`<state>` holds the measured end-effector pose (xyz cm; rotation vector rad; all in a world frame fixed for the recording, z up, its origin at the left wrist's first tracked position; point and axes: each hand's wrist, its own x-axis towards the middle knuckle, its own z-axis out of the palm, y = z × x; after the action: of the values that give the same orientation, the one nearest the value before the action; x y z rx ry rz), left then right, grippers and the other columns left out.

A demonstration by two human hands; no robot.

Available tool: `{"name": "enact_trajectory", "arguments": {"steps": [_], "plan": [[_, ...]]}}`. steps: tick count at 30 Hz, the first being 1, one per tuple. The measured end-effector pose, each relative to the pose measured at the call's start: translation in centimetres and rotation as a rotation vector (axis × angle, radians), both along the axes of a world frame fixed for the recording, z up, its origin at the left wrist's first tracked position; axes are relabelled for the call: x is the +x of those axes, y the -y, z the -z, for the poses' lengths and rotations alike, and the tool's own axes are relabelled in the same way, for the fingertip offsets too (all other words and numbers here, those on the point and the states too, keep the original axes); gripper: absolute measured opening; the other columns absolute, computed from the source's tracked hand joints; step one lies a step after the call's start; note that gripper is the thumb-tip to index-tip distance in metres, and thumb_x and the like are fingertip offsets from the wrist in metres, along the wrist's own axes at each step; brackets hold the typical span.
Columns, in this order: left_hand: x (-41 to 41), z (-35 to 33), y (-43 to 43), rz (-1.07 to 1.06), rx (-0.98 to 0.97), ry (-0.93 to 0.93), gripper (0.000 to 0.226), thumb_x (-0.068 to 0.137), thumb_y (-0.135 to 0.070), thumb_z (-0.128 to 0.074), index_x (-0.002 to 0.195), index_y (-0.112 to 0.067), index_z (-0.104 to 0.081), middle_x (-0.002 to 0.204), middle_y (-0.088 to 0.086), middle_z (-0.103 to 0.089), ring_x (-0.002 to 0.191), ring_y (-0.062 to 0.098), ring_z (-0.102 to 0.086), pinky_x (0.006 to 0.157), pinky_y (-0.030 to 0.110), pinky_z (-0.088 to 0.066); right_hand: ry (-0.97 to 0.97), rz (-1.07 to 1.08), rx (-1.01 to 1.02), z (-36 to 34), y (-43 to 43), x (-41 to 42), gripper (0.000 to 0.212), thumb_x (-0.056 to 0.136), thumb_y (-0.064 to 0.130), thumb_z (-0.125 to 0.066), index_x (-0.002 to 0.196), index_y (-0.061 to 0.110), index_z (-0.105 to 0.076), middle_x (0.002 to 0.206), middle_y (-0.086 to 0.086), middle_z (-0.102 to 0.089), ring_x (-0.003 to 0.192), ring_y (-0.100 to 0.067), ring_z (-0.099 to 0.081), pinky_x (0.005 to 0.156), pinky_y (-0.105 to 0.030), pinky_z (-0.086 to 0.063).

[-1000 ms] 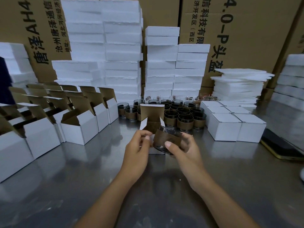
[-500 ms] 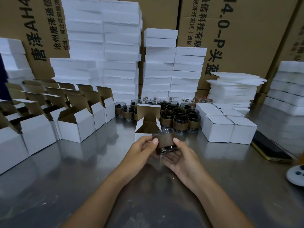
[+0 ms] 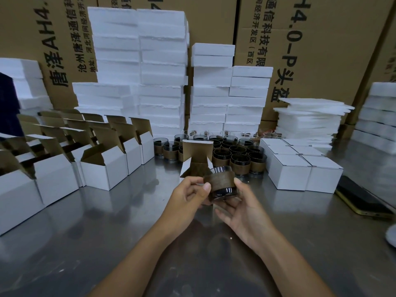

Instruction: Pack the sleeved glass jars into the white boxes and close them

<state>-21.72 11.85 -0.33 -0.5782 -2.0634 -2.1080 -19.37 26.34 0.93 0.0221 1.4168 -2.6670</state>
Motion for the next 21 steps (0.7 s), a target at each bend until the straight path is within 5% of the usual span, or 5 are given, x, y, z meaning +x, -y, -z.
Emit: {"name": "enact_trajectory", "arguments": {"steps": [3,5,8,12,21], "plan": [[-0.3,-0.1,0.0,-0.041,0.001,-0.009,0.009,0.09,-0.015,-0.055,0.099,-0.016,-0.056,0.078,0.002,-0.067,0.064,0.006,-0.067,0.059,0.013,-0.048,-0.112,0.142,0.071,0.3,0.1,-0.1,0.042,0.063,0.035,-0.068,0.102,0.023,-0.061,0.088,-0.001,-0.069,0.076,-0.011,-0.064,0.07,-0.026,-0.047],[-0.4,0.1,0.2,-0.058,-0.028,-0.009,0.013,0.094,-0.009,-0.05,0.098,-0.018,-0.058,0.081,-0.001,-0.068,0.065,0.005,-0.067,0.062,0.015,-0.048,-0.223,0.267,0.208,0.7,0.3,-0.2,0.045,0.061,0.032,-0.075,0.103,0.027,-0.06,0.091,0.007,-0.071,0.08,-0.009,-0.065,0.071,-0.024,-0.047],[-0.3,0.2,0.3,-0.056,-0.053,0.031,0.025,0.099,-0.014,-0.04,0.099,-0.025,-0.062,0.084,-0.008,-0.072,0.074,0.005,-0.067,0.068,0.018,-0.05,-0.417,0.429,0.489,1.3,0.7,0.0,0.046,0.067,0.02,-0.081,0.103,0.03,-0.055,0.099,0.01,-0.067,0.089,0.002,-0.062,0.069,-0.012,-0.045],[-0.4,0.1,0.3,-0.02,-0.006,0.154,0.034,0.101,-0.018,-0.035,0.095,-0.028,-0.067,0.088,-0.009,-0.074,0.088,0.009,-0.068,0.071,0.017,-0.052,-0.541,0.497,0.738,1.8,1.1,0.2,0.06,0.057,0.039,-0.081,0.107,0.037,-0.049,0.104,0.018,-0.059,0.099,0.005,-0.054,0.077,-0.016,-0.046],[-0.1,-0.2,0.2,0.032,0.068,0.194,0.032,0.1,-0.036,-0.034,0.109,-0.028,-0.063,0.1,0.0,-0.073,0.09,0.019,-0.07,0.077,0.026,-0.055,-0.588,0.48,0.804,1.8,0.8,0.2,0.063,0.056,0.043,-0.08,0.108,0.045,-0.044,0.105,0.031,-0.053,0.105,0.007,-0.05,0.078,-0.009,-0.043]]}}
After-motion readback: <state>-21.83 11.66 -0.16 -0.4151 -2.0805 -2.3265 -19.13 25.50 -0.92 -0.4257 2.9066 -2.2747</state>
